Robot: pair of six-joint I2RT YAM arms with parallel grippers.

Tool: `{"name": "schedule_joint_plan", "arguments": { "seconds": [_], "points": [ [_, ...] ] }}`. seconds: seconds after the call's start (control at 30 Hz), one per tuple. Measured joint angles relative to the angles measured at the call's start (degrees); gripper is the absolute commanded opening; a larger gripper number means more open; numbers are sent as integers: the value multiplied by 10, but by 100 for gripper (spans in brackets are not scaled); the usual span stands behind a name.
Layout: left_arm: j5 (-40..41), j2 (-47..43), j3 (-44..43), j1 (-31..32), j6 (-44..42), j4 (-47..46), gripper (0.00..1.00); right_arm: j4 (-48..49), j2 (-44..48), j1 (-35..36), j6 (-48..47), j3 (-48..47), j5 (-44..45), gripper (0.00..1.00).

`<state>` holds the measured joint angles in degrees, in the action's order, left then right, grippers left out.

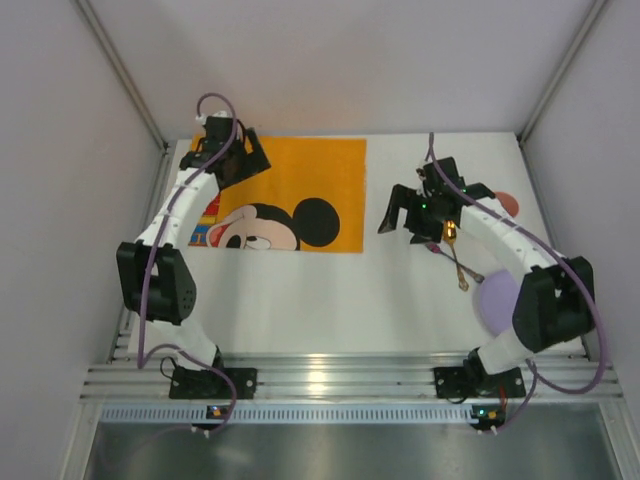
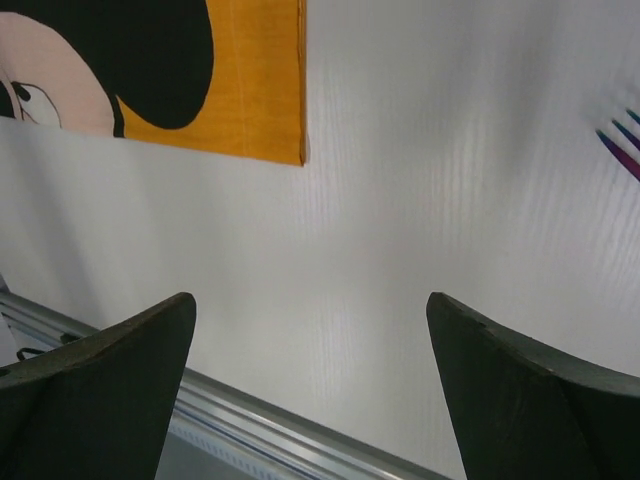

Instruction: Set the dinner table for one person

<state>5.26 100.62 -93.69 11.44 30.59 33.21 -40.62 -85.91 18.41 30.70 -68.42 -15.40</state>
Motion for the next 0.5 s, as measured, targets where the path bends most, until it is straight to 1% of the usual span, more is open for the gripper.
{"name": "schedule_joint_plan", "arguments": {
  "seconds": [0.1, 0.2, 0.23, 0.37, 0.5],
  "points": [
    [14, -14, 69, -51, -17, -2, 99, 22, -81, 3, 4, -49, -12, 100],
    [16, -5, 117, -65, -35, 3, 99, 38, -155, 4, 14, -87, -27, 94],
    [16, -2, 128, -65, -41, 4, 99, 40, -183, 5, 18, -100, -33, 91],
    [10, 1, 155, -69, -58, 1, 98, 48, -274, 18, 37, -148, -49, 87],
    [0, 1, 167, -92, -61, -3, 97, 49, -326, 43, 55, -185, -53, 81]
  ]
}}
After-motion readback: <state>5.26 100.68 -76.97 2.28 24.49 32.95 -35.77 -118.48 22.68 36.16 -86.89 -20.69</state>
